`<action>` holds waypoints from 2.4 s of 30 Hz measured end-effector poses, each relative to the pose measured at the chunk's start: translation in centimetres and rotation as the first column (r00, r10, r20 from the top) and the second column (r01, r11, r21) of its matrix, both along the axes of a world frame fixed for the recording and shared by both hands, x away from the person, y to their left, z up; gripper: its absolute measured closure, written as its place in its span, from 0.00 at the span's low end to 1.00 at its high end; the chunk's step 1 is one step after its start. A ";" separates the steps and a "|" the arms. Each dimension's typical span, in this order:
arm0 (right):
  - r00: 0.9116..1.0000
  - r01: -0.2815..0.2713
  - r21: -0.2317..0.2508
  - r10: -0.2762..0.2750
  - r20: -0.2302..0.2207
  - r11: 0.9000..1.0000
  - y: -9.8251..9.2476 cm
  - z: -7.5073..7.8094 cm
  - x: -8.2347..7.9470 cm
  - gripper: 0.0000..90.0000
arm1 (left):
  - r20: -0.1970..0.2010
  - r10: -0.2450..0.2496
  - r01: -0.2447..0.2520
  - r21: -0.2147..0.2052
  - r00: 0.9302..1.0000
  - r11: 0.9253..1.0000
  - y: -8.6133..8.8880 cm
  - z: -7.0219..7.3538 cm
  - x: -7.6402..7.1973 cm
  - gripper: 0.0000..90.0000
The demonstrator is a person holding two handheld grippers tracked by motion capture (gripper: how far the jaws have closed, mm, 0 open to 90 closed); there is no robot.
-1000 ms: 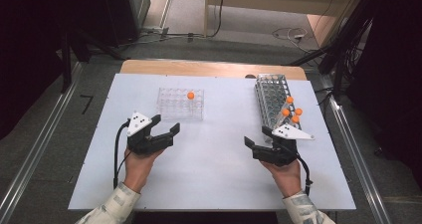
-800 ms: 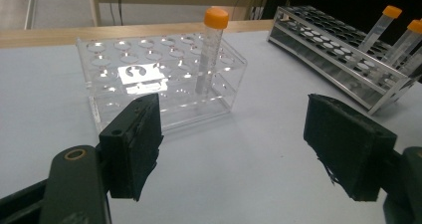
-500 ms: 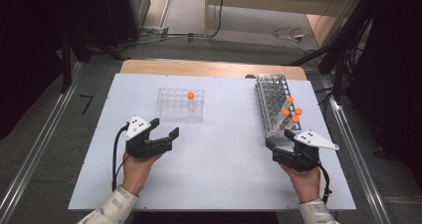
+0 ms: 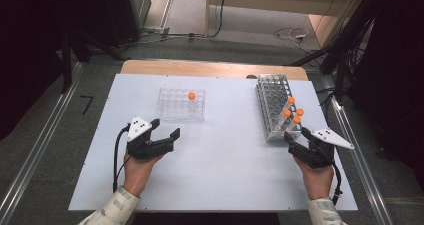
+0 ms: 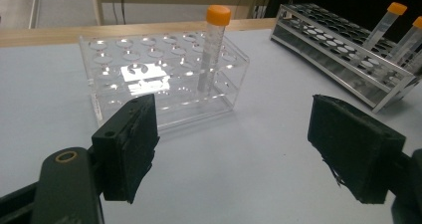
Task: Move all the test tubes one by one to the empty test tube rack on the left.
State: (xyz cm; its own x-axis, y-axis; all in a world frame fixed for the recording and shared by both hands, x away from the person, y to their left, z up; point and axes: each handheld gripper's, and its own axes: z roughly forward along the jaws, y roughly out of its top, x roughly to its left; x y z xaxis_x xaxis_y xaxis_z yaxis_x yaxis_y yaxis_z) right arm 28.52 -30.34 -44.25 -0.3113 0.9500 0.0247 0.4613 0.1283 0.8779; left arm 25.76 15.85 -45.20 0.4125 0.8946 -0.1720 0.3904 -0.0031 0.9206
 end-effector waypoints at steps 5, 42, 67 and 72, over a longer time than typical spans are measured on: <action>1.000 0.021 0.009 -0.021 -0.008 1.000 -0.4 -0.5 1.4 0.52 | 0.000 0.002 -0.002 0.000 1.000 1.000 -0.1 -0.1 0.0 0.22; 0.997 0.055 -0.011 -0.054 0.050 0.998 0.2 0.4 2.5 0.80 | -0.006 0.003 -0.003 0.000 1.000 1.000 -0.1 -0.1 0.0 0.23; 0.986 -0.113 -0.005 0.113 0.127 0.994 3.8 4.6 -1.3 0.80 | 0.003 -0.006 0.006 -0.009 1.000 1.000 -0.2 0.1 -0.3 0.23; 0.976 -0.194 -0.016 0.195 0.101 0.981 6.3 4.1 -1.3 0.80 | 0.006 -0.012 0.012 -0.014 1.000 1.000 -0.4 0.2 -0.3 0.23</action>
State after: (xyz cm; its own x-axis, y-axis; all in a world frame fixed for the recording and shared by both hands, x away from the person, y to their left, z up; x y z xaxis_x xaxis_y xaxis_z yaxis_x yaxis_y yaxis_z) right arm 27.26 -24.02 -40.15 -0.4905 0.8712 -0.0218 0.3355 0.2119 0.9179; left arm 25.41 15.49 -45.05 0.4243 0.8870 -0.1819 0.3850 0.0052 0.9229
